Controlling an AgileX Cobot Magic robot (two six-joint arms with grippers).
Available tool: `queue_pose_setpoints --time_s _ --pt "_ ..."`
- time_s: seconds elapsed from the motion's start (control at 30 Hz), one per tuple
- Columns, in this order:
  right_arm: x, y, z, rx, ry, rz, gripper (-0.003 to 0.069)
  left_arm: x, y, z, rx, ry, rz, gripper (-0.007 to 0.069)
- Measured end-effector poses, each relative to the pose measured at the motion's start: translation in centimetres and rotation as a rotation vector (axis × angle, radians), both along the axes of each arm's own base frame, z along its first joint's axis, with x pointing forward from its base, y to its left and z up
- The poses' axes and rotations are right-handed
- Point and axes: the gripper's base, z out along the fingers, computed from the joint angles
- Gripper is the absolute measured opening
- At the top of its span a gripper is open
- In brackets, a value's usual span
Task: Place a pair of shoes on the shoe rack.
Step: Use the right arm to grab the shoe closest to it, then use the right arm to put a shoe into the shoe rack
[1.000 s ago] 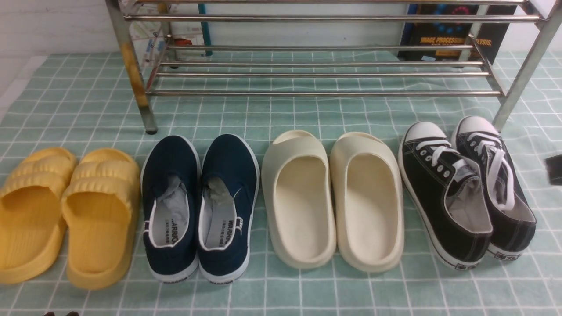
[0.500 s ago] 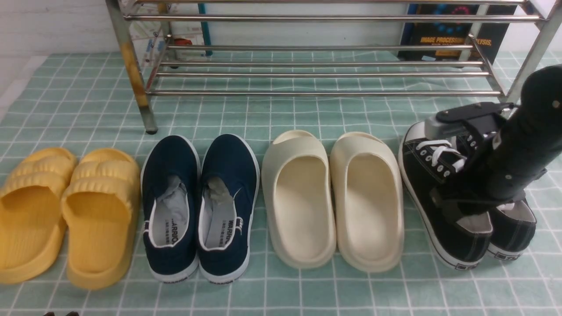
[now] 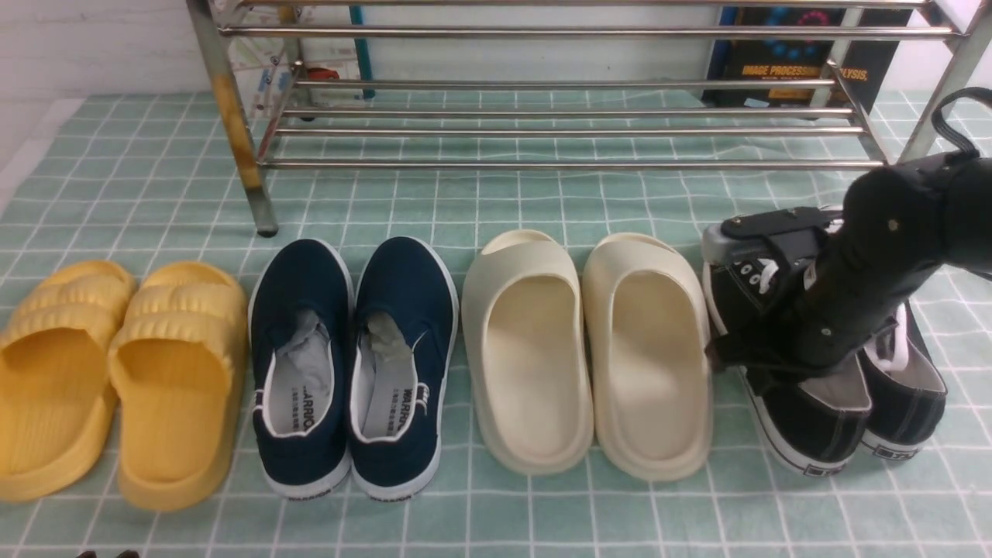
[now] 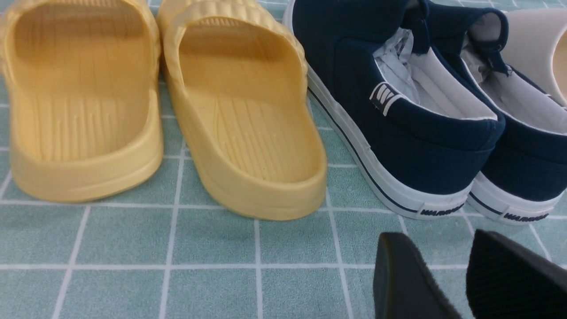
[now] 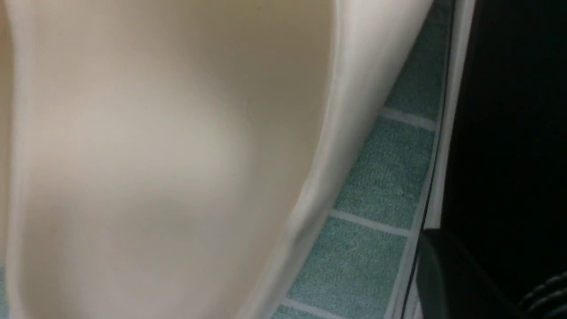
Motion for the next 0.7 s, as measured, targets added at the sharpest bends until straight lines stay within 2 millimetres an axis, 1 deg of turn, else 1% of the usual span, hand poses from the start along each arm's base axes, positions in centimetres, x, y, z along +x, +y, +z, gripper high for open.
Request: queue_pose_setpoints --time_s 0.03,0.1,0.3,0.4,0.57,0.67,0.7 --pt "0.0 0.0 0.1 0.002 -0.001 -0.002 0.0022 0.0 0.0 0.0 0.0 0.0 0.0 0.0239" --pt "-0.4 -0.1 1.0 0.012 -0.006 -0.019 0.001 0.0 0.0 0.0 0.0 0.0 0.0 0.0239" --pt "-2.6 -0.7 5.6 0.044 -0.04 -0.024 0.0016 0.0 0.0 0.0 0.0 0.0 0.0 0.0239" --pt "-3.5 -0.9 7.4 0.056 -0.064 -0.022 0.0016 0.0 0.0 0.0 0.0 0.0 0.0 0.0239" --pt "-3.9 -1.1 8.7 0.076 -0.122 -0.023 0.0017 0.0 0.0 0.0 0.0 0.0 0.0 0.0239" --pt "-3.3 -1.0 9.1 0.084 -0.167 -0.023 0.0017 0.0 0.0 0.0 0.0 0.0 0.0 0.0239" --pt "-2.7 -0.8 9.2 0.079 -0.188 -0.019 0.0017 0.0 0.0 0.0 0.0 0.0 0.0 0.0239"
